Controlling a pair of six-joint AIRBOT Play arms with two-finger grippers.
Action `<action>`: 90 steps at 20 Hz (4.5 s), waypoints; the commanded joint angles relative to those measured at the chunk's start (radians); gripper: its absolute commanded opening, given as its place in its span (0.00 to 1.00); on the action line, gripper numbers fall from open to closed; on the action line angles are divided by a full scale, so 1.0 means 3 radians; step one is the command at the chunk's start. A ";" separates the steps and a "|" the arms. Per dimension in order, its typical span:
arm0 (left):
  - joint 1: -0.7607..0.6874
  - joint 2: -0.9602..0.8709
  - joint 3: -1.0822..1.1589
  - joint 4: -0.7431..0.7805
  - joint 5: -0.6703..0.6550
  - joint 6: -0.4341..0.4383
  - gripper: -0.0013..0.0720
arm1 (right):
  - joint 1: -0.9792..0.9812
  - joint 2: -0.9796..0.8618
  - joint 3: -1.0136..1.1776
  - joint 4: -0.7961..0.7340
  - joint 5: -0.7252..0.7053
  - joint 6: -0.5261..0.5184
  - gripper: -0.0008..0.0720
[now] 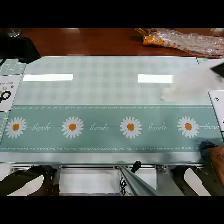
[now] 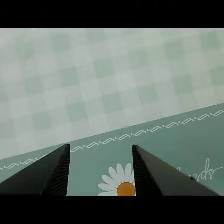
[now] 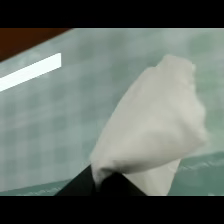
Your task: Fold the shirts.
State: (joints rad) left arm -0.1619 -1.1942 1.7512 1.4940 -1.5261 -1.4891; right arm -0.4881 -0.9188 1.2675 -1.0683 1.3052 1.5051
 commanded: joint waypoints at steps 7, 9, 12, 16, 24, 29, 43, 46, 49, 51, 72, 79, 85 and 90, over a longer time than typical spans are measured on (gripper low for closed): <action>-0.0022 -0.0394 -0.0001 -0.0507 0.0031 0.0052 0.65 | -0.1344 0.0229 0.0259 -0.1353 0.1366 0.0067 0.04; -0.0022 -0.0478 -0.0001 -0.0507 0.0150 0.0052 0.65 | -0.1526 0.0229 0.0259 -0.1665 0.1433 0.0069 0.04; -0.0023 -0.0636 -0.0001 -0.0524 0.0401 0.0048 0.65 | -0.1775 0.0229 0.0259 -0.1929 0.1587 0.0067 0.04; -0.0022 -0.0718 -0.0001 -0.0594 0.0782 0.0052 0.65 | -0.2069 0.0252 0.0259 -0.2382 0.1743 0.0043 0.04; -0.0014 -0.0814 -0.0001 -0.0579 0.1315 0.0303 0.65 | -0.2538 0.0381 0.0259 -0.3079 0.1747 -0.0050 0.04; 0.0048 -0.0909 -0.0001 -0.0543 0.1443 0.0304 0.65 | -0.2878 0.0383 0.0259 -0.3094 0.1738 -0.0084 0.04; 0.0313 -0.0969 -0.0001 -0.0528 0.1761 0.0304 0.65 | -0.3085 0.0482 0.0259 -0.2893 0.1342 -0.0184 0.60; 0.0309 -0.0982 -0.0001 -0.0520 0.1704 0.0417 0.65 | -0.3076 0.0440 0.0259 -0.1528 0.0910 -0.0345 0.59; 0.0301 -0.1024 -0.0001 -0.0519 0.1362 0.0423 0.84 | -0.3028 0.0322 0.0259 -0.0145 0.0809 -0.0584 0.54; 0.0290 -0.1074 -0.0001 -0.0518 0.0985 0.0411 0.84 | -0.2569 0.0249 0.0258 0.0024 0.0768 -0.0590 0.51; -0.0729 -0.1239 -0.0010 0.0407 -0.0037 -0.0326 1.00 | 0.1681 -0.1204 0.0259 -0.1380 0.0532 0.0045 0.83; -0.0980 -0.1118 -0.0655 0.0406 0.0322 -0.0434 1.00 | 0.1681 -0.1204 0.0259 -0.1381 0.0532 0.0045 0.83; -0.1012 -0.0947 -0.0684 0.0408 0.0664 -0.0437 1.00 | 0.1681 -0.1204 0.0259 -0.1381 0.0532 0.0045 0.83; -0.0970 -0.0950 -0.0685 0.0408 0.0661 -0.0401 1.00 | 0.1681 -0.1204 0.0259 -0.1381 0.0532 0.0045 0.83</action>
State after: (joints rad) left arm -0.4583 -1.4826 1.5478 1.6161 -1.3392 -1.6146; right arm 0.0151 -1.2797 1.3445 -1.4834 1.4647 1.5185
